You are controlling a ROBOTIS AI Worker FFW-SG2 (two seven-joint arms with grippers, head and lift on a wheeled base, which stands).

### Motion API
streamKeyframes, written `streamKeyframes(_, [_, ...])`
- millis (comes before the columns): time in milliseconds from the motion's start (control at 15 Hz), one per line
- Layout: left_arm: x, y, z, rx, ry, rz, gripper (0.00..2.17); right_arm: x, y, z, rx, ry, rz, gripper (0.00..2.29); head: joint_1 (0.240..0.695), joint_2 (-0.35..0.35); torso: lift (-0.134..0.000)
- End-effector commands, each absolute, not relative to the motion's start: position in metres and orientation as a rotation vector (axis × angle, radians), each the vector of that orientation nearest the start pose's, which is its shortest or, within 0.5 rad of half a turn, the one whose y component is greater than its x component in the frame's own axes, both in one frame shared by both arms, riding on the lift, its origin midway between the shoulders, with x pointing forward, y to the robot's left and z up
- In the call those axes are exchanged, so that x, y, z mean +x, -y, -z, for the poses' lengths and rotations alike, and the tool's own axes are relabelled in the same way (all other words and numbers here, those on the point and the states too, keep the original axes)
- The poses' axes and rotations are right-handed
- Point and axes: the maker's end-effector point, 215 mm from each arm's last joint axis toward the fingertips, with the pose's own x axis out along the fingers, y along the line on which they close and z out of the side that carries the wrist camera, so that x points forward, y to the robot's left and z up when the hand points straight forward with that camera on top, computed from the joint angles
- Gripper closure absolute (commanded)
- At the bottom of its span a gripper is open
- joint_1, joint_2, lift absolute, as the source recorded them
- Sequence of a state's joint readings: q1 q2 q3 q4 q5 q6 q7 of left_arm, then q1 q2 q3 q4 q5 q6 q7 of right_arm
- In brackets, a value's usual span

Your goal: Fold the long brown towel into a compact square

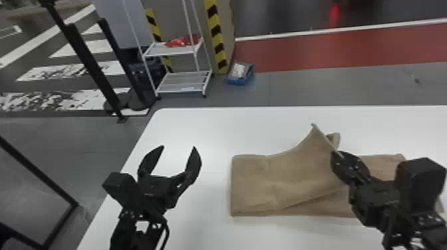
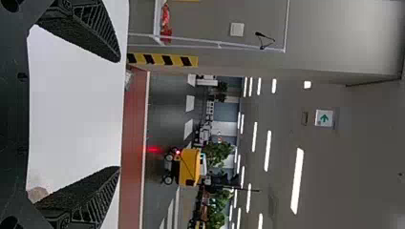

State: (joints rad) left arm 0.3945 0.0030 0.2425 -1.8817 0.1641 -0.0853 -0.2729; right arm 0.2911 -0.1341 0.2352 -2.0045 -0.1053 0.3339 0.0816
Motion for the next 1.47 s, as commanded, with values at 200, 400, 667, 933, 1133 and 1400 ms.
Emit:
streamKeyframes(200, [0.463, -0.309, 0.349, -0.070, 0.015, 0.043, 0.08, 0.477, 0.106, 0.407, 0.027, -0.279, -0.329, 1.36, 0.695, 0.243, -0.118])
streamKeyframes(400, [0.463, -0.308, 0.353, -0.073, 0.004, 0.047, 0.08, 0.483, 0.151, 0.362, 0.043, -0.208, -0.257, 1.36, 0.695, 0.236, -0.118])
streamKeyframes(667, [0.464, -0.305, 0.354, -0.076, 0.001, 0.055, 0.08, 0.478, 0.172, 0.401, 0.056, -0.293, -0.220, 1.36, 0.695, 0.167, -0.118])
streamKeyframes(933, [0.465, -0.302, 0.355, -0.079, -0.002, 0.063, 0.08, 0.483, 0.201, 0.375, 0.068, -0.255, -0.181, 1.36, 0.695, 0.158, -0.118])
streamKeyframes(1133, [0.465, -0.302, 0.363, -0.083, -0.017, 0.061, 0.08, 0.476, 0.241, 0.379, 0.087, -0.275, -0.119, 1.34, 0.695, 0.123, -0.118])
streamKeyframes(1400, [0.466, -0.299, 0.364, -0.084, -0.018, 0.073, 0.08, 0.468, 0.268, 0.424, 0.105, -0.382, -0.067, 0.00, 0.695, 0.071, -0.118])
